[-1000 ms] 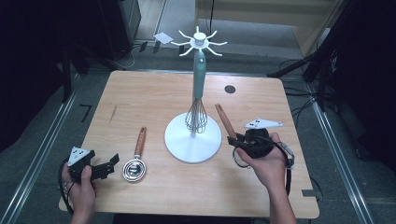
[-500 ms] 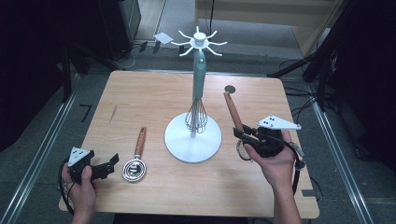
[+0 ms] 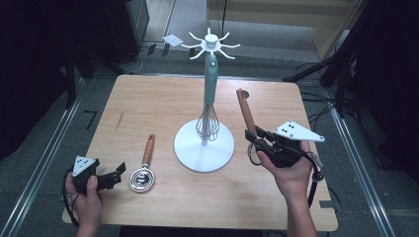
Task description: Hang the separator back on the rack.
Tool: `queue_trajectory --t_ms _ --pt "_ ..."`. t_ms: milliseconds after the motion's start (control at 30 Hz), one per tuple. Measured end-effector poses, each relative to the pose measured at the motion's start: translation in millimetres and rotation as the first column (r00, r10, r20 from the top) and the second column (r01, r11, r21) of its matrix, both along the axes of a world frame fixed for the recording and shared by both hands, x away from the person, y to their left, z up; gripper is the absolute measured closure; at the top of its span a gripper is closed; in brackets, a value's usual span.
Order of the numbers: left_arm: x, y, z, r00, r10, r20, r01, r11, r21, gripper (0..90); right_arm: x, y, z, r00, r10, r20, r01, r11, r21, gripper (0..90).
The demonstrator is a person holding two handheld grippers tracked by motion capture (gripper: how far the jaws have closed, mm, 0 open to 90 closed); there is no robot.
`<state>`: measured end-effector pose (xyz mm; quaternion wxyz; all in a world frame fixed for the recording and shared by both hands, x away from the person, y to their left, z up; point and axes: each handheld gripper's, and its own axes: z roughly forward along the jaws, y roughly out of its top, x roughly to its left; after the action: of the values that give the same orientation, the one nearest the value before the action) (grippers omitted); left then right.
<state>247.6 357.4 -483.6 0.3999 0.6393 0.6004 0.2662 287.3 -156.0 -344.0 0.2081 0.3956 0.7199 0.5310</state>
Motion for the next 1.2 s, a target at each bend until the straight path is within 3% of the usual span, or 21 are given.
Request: queue_trajectory --t_ms 633,867,1200 --pt "0.6 -0.1 -0.1 1.0000 0.004 -0.001 -0.004 1.0000 -0.001 0.0 -5.6 -8.5 13.4 0.9962 -0.022 0.084 0.015 0.997 0.080 71.0" --pt "1.5 0.2 -0.3 1.0000 0.009 -0.001 -0.009 1.0000 -0.002 0.0 -8.9 -4.7 21.5 0.9929 -0.015 0.118 0.007 0.997 0.071 71.0" --pt "1.0 0.4 -0.2 0.9999 0.012 0.005 -0.012 0.9999 -0.002 0.0 -9.9 -6.0 28.6 0.9929 -0.015 0.118 0.007 0.997 0.074 71.0"
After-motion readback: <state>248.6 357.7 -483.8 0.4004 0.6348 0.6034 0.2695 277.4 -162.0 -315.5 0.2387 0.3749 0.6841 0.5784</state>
